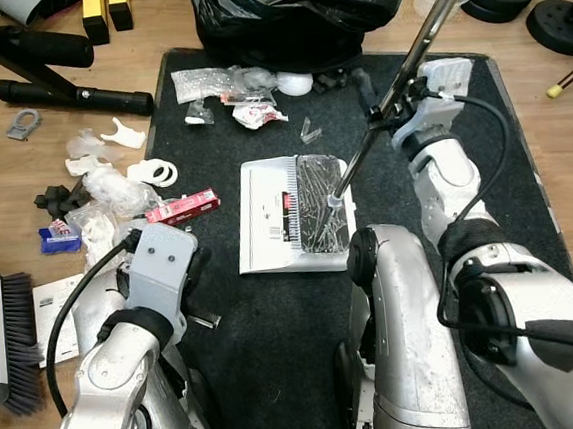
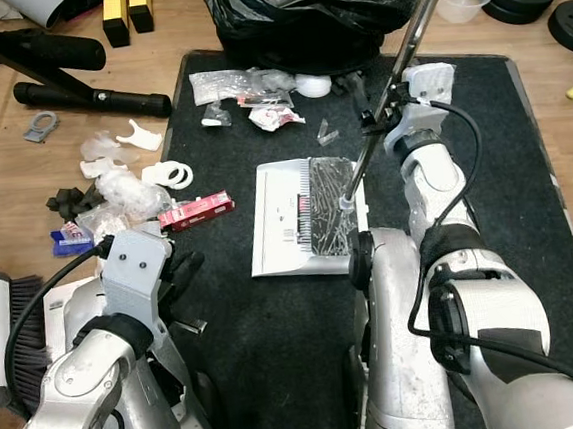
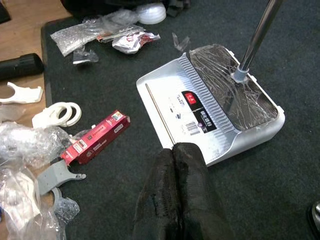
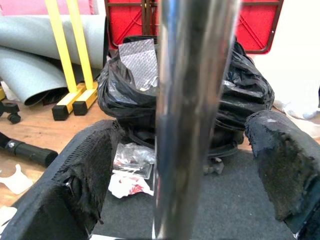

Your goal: Sweep floor

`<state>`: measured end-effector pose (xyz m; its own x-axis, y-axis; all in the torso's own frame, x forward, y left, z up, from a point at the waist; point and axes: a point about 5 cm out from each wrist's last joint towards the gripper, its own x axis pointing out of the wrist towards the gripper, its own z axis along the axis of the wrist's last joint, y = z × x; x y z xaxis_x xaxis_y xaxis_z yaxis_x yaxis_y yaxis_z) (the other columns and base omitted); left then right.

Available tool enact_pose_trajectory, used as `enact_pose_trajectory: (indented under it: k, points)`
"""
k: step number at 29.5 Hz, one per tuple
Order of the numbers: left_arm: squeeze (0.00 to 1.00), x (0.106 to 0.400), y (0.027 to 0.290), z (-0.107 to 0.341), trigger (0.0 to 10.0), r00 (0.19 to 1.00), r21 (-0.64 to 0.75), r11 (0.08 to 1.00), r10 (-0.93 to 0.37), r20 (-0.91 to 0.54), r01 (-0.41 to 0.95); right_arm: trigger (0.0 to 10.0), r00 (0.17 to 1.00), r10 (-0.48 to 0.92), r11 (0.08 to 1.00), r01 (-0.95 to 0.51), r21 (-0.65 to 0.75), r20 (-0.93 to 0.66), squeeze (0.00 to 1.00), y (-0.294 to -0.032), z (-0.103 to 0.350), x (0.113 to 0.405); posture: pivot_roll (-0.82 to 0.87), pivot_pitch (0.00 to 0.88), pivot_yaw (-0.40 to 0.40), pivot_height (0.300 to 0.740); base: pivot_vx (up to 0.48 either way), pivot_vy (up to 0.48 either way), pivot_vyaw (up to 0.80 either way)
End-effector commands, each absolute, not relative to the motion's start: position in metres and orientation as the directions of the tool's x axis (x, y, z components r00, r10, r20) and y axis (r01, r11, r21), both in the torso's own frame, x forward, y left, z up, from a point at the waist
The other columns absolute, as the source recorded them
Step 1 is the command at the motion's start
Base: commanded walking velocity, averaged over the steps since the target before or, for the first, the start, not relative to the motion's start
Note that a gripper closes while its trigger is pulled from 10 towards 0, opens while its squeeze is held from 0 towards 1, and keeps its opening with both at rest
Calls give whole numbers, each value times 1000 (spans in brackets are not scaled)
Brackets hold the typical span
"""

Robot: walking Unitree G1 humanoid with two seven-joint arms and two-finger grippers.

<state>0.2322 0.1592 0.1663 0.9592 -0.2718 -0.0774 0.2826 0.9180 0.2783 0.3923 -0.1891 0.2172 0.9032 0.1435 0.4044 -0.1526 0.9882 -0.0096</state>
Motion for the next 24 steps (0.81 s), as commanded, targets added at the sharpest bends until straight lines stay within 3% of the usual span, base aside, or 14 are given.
enact_pose_trajectory:
  k: [1, 5, 8, 13, 14, 18, 20, 24]
  points:
    - [0, 231, 156, 159, 10000, 954, 257, 919, -284, -101, 300, 10000, 912, 148, 988, -152, -18, 383, 992, -194, 204, 387, -20, 324, -132, 300, 0, 0, 0]
    - [0, 236, 154, 158, 10000, 954, 252, 920, -287, -93, 301, 10000, 917, 161, 987, -161, -29, 365, 988, -196, 191, 379, -39, 312, -136, 300, 0, 0, 0]
    - [0, 248, 150, 156, 10000, 953, 241, 922, -294, -75, 303, 10000, 929, 134, 988, -98, -122, 346, 945, -215, 173, 355, -83, 258, -141, 300, 0, 0, 0]
    - [0, 251, 150, 156, 10000, 953, 239, 922, -295, -72, 303, 10000, 933, 117, 988, -73, -139, 341, 945, -220, 170, 349, -86, 251, -142, 300, 0, 0, 0]
    - [0, 256, 148, 153, 10000, 955, 224, 929, -288, -66, 296, 10000, 955, 38, 987, 9, -160, 293, 0, -229, 160, 339, -109, 191, -150, 300, 0, 0, 0]
    - [0, 263, 147, 148, 10000, 959, 197, 939, -275, -60, 282, 10000, 977, -35, 981, 74, -181, 211, 0, -233, 142, 319, -115, 154, -156, 300, 0, 0, 0]
    - [0, 266, 146, 143, 10000, 965, 176, 948, -257, -60, 264, 10000, 987, 62, 988, -40, -146, 147, 0, -215, 130, 300, -118, 120, -157, 305, 0, 0, 0]
    - [0, 267, 145, 141, 10000, 966, 166, 952, -250, -60, 256, 10000, 980, 130, 986, -112, -123, 150, 0, -203, 131, 291, -118, 112, -157, 310, 0, 0, 0]
